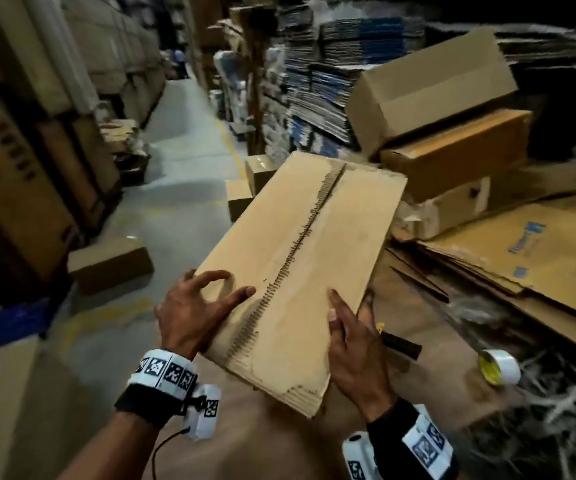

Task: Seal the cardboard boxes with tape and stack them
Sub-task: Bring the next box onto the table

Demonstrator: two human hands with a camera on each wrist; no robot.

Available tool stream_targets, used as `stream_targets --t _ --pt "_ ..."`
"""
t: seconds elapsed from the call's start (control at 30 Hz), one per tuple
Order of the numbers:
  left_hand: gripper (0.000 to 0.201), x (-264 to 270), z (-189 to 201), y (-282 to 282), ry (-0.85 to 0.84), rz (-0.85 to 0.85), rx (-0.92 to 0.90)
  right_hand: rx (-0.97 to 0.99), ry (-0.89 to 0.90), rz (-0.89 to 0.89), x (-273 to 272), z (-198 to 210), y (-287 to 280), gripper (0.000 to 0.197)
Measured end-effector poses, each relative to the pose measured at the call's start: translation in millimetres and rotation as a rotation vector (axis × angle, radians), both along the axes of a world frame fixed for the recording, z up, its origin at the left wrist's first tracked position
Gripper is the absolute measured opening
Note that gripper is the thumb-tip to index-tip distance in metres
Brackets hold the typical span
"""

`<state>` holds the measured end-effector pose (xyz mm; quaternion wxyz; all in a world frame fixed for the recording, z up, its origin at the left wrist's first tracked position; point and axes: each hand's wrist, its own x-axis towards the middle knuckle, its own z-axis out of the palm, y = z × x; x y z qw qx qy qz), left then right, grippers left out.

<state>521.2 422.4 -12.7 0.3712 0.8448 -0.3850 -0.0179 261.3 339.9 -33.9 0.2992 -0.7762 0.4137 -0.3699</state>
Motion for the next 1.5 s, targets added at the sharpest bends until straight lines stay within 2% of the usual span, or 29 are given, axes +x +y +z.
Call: stream_targets --t 0.17,0.27,0.4,0.47,0.53,0.63,0.73,0.83,0.9,0.97,1.03,1.2,1.4,1.5 --pt "0.081 24.0 -44.4 88.7 0.051 0.243 0.110 0.067 0.146 0.212 53.4 -45.0 34.0 0.044" --pt "0.075 33.5 -65.6 122.6 0.086 0.305 0.163 0.130 0.222 0.311 70.6 -73.6 53.4 0.047" --pt "0.059 47.3 -94.5 147.3 0.219 0.296 0.258 0.151 0.460 0.362 71.4 -107.4 77.6 0.068" --pt "0.060 56.9 -108.3 150.3 0.256 0.273 0.252 0.148 0.683 0.429 67.1 -111.7 86.4 0.068" --pt "0.063 68.4 -120.1 150.0 0.306 0.255 0.151 0.125 0.876 0.530 63.0 -104.8 91.4 0.070" --pt "0.068 79.7 -126.3 148.0 0.275 0.234 0.040 -0.017 1.005 0.595 60.5 -85.4 82.5 0.070" --pt "0.084 63.3 -115.1 148.6 0.151 0.319 0.125 -0.318 0.937 0.532 61.9 -76.1 54.8 0.059" --pt "0.101 2.8 -104.6 152.8 0.081 0.368 0.341 -0.399 0.845 0.606 71.2 -84.2 26.5 0.068" --pt "0.111 -43.1 -110.6 155.8 0.168 0.395 0.442 -0.380 0.873 0.748 77.9 -93.4 12.1 0.080" --pt "0.119 -72.7 -124.9 156.3 0.312 0.438 0.447 -0.374 0.920 0.854 80.6 -103.3 3.1 0.087" --pt "0.124 -84.2 -141.9 151.7 0.354 0.453 0.420 -0.373 0.904 0.889 79.8 -115.2 -1.5 0.091" --pt "0.123 -61.7 -160.6 144.2 0.188 0.453 0.449 -0.381 0.850 0.846 89.9 -135.4 2.6 0.086" --pt "0.129 7.3 -157.1 148.1 0.167 0.371 0.573 -0.347 0.798 0.938 124.6 -133.1 5.6 0.087" --pt "0.131 18.0 -144.5 144.4 0.201 0.368 0.707 -0.138 0.621 1.008 122.8 -119.0 -8.7 0.069"
